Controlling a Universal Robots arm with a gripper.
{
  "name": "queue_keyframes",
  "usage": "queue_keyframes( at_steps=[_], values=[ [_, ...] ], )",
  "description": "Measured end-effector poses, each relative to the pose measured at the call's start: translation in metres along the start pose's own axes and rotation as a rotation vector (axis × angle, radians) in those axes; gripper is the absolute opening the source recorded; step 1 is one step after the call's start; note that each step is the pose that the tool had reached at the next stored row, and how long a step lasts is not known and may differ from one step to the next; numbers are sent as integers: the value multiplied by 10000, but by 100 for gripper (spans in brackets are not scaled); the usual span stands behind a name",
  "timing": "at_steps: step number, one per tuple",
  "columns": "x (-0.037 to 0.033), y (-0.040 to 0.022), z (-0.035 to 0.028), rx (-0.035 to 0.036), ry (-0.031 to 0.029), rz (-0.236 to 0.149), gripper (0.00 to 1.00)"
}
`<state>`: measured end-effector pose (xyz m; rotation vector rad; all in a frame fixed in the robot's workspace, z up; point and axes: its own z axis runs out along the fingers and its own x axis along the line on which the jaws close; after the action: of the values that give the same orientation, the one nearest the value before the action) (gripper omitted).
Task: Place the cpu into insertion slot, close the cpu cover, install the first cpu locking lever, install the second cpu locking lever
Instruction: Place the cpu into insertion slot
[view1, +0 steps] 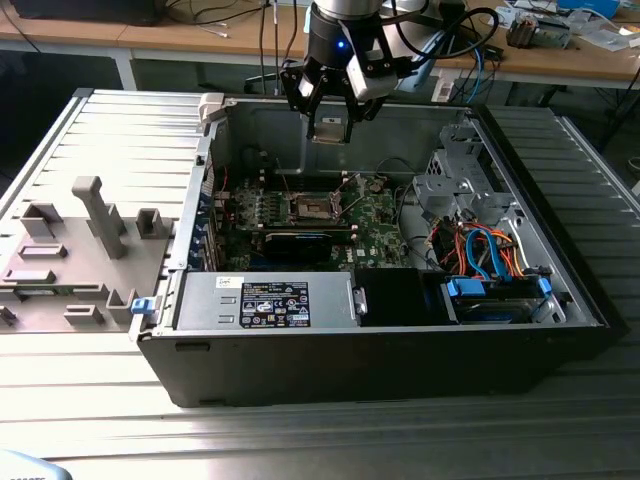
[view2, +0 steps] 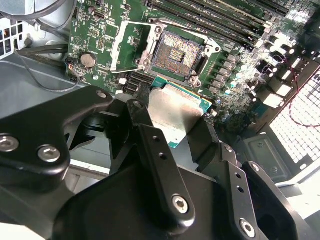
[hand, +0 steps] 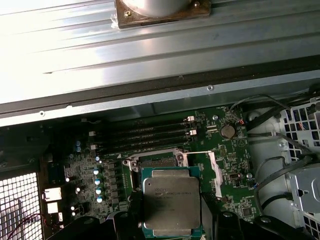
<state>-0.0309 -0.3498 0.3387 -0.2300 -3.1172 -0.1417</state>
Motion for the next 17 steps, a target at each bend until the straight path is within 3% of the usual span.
queue_keyframes(
  at_steps=[17],
  values=[
    [0, 0, 0, -4, -16, 176, 55]
  ],
)
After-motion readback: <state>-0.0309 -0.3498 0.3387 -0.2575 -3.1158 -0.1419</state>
